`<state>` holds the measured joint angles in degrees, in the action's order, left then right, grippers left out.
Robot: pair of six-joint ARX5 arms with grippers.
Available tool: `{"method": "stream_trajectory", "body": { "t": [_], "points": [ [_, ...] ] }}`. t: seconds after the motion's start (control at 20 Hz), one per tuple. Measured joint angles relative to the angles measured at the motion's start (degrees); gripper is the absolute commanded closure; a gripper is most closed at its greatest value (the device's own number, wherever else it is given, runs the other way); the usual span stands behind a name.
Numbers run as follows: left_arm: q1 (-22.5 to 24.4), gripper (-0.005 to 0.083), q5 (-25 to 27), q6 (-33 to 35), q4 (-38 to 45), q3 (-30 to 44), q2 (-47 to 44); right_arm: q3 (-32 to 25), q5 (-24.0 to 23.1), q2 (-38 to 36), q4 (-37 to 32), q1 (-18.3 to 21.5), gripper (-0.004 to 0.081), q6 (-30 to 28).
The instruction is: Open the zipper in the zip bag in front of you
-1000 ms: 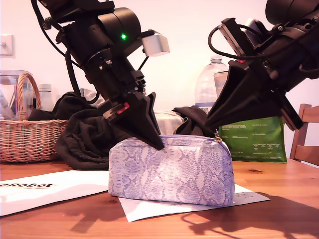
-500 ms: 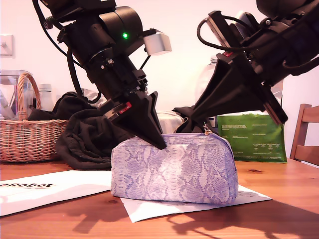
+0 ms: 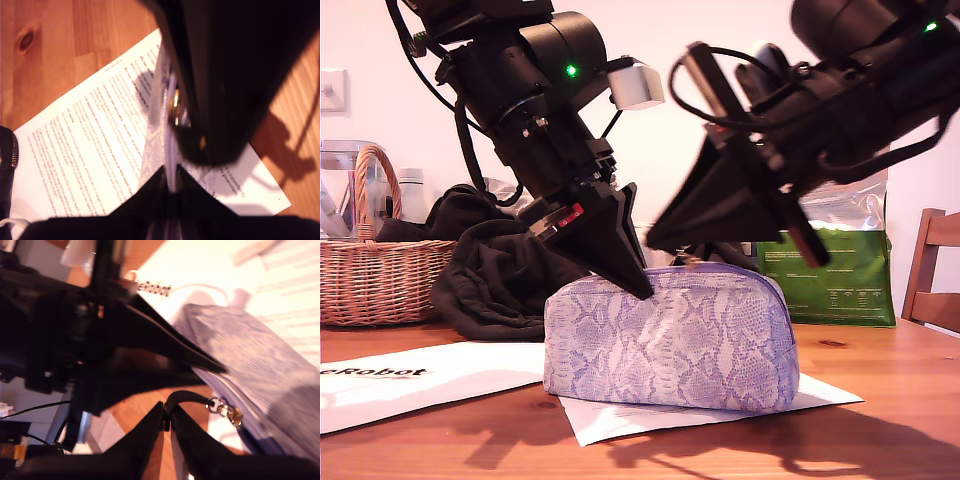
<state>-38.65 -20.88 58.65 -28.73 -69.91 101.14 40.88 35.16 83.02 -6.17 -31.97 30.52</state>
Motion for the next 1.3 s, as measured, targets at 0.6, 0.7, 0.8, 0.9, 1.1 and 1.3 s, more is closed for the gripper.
{"method": "stream_trajectory", "body": {
  "t": [0.6,0.7,0.8,0.9,1.1,1.3],
  "points": [
    [-0.39,0.0797,0.0,-1.29,-0.28,0.0,0.0,2.8,2.47,0.04,6.25,-0.39,0.0434,-5.81],
    [-0.5,0.0797,0.09,-1.31,-0.24,0.0,0.0,3.39,3.08,0.04,10.54,-0.57,0.0411,-9.66],
    [-0.55,0.0797,0.44,-1.31,-0.17,0.0,0.0,4.72,3.06,0.04,15.93,-0.74,0.0411,-14.08],
    [-0.59,0.0797,0.48,-1.31,-0.2,0.0,0.0,7.32,1.88,0.02,22.23,-0.76,0.0411,-18.08],
    [-0.59,0.0797,0.5,-1.31,-0.09,0.0,0.0,15.06,-9.88,-1.77,37.09,-0.92,0.039,-35.56],
    [-0.59,0.0797,0.55,-1.31,0.02,0.0,0.0,17.22,-24.3,-3.76,43.69,-3.5,0.0309,-50.21]
  ]
}}
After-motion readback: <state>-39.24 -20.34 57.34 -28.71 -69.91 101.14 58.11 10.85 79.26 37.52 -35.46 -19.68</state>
